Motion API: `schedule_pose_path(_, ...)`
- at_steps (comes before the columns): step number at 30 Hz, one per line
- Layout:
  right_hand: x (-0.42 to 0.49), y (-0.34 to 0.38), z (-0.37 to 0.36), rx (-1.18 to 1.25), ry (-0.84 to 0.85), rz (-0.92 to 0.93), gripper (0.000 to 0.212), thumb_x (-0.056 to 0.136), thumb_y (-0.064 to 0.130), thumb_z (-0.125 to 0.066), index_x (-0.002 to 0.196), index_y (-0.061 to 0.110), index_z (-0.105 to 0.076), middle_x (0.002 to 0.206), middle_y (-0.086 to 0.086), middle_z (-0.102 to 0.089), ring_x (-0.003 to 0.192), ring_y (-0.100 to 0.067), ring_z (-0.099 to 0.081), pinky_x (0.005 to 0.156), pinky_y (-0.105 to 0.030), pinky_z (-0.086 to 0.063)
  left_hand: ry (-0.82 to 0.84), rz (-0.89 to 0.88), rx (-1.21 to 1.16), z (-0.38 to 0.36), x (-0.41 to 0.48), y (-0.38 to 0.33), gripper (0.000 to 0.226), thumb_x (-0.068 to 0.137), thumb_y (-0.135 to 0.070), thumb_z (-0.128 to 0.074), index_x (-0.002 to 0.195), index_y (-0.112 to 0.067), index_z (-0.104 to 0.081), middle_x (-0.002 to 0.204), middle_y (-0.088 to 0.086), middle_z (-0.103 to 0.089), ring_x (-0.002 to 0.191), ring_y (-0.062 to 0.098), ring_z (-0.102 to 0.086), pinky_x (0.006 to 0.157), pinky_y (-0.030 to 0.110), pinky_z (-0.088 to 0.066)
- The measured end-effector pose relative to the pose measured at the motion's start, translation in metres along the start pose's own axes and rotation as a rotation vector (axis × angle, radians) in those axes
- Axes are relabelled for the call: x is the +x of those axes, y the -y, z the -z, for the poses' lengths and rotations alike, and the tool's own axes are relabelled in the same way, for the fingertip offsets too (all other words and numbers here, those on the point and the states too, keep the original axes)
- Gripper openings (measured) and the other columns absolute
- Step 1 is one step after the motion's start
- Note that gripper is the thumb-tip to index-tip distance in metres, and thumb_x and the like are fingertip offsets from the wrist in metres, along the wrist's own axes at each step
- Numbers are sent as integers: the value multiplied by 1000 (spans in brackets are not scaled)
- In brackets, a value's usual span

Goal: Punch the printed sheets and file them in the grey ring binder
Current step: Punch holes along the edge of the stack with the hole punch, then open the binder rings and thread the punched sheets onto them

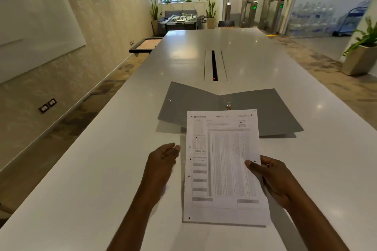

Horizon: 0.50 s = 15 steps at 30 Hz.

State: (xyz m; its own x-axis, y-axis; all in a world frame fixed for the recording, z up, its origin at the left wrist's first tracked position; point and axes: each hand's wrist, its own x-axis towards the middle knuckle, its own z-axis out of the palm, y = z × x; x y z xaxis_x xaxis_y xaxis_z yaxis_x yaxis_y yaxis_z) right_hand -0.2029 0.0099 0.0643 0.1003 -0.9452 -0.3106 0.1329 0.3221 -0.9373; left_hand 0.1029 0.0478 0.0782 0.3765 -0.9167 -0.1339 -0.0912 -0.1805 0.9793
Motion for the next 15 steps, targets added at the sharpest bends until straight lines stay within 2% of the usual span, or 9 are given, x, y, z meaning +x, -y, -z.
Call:
schedule_pose_path(2,-7,9,6,14,-13,36,26,91,7,-71,117,8,-74,110,-10,-80,100,-28,-78,80,-34,-65,169,38,-120,-12,2,-5,27,103,-21,-63,126,-12,-74,116,4,-81,115,24,-74,104,37,-55)
schedule_pose_path(5,-14,19,17,9,-30,90,27,91,8,-72,118,9,-74,110,-9,-80,100,-28,-78,80,-33,-65,376,50,-172,-26,2,-13,28,103,-19,-62,127,-9,-74,118,6,-80,113,23,-76,103,36,-56)
schedule_pose_path(9,-19,27,29,4,-52,131,29,92,8,-72,120,10,-74,112,-9,-80,102,-26,-78,80,-31,-65,411,55,-168,-43,7,-19,22,99,-8,-66,118,-4,-76,113,9,-82,108,27,-78,98,37,-61)
schedule_pose_path(15,-21,32,43,13,-53,137,29,93,8,-70,121,9,-73,113,-9,-80,104,-28,-77,81,-31,-64,434,99,-180,-60,15,-21,20,93,-4,-72,112,1,-78,108,13,-82,102,30,-79,85,31,-65)
